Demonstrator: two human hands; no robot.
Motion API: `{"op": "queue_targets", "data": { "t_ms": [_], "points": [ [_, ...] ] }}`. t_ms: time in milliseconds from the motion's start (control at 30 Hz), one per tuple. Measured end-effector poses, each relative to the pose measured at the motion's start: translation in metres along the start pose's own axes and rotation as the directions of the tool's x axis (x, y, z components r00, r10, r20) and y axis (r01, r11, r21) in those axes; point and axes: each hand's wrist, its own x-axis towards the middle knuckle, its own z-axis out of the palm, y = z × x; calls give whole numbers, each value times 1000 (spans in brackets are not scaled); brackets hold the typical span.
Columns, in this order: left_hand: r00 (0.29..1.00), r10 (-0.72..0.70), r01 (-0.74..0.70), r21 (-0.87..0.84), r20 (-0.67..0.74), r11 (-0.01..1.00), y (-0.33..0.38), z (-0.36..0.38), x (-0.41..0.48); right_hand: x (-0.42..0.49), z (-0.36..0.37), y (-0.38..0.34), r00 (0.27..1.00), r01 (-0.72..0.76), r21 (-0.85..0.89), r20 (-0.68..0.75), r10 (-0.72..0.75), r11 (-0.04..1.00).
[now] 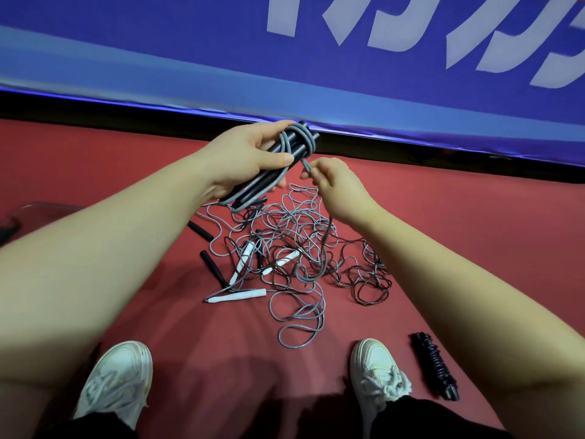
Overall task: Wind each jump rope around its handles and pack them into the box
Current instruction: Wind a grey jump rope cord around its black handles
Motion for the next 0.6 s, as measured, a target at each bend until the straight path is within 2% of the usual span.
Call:
{"op": "queue_targets", "data": {
  "t_ms": [67, 133, 200, 267, 333, 367, 433, 500, 533, 567, 600],
  "points": [
    [1000, 2, -2, -44, -3, 999, 6, 1, 1, 1, 3, 4, 999, 52, -90, -6, -53, 995],
    [1000, 24, -25, -53, -7, 998, 16, 2, 3, 0, 7, 8, 998, 41, -120, -42, -46, 992],
    [997, 62, -66, -67, -47, 996, 30, -2, 6, 1, 6, 19, 996, -64, -97, -69, 57, 993],
    [993, 86, -94, -88, -86, 992, 43, -9, 10, 6, 4, 35, 971, -230, -44, -79, 226, 972],
    [990, 101, -109, -74, -103, 991, 54, -14, 11, 17, -2, 42, 922, -374, 108, -67, 382, 921],
    [988, 105, -113, -66, -110, 991, 58, -14, 10, 24, -8, 38, 895, -419, 264, -42, 444, 869],
    [981, 116, -130, -80, -153, 988, 69, -15, 9, 34, -33, 25, 888, -375, 629, 34, 458, 681],
    [969, 120, -149, -123, -218, 981, 79, -21, 10, 36, -60, 19, 932, -298, 857, 166, 323, 419],
    [965, 116, -151, -138, -235, 979, 83, -23, 9, 32, -66, 22, 931, -345, 860, 263, 253, 376],
    [967, 107, -142, -138, -233, 980, 84, -23, 7, 27, -66, 29, 901, -433, 785, 362, 238, 443],
    [972, 96, -124, -124, -214, 984, 83, -21, 6, 20, -61, 34, 857, -511, 636, 431, 283, 578]
  ]
}}
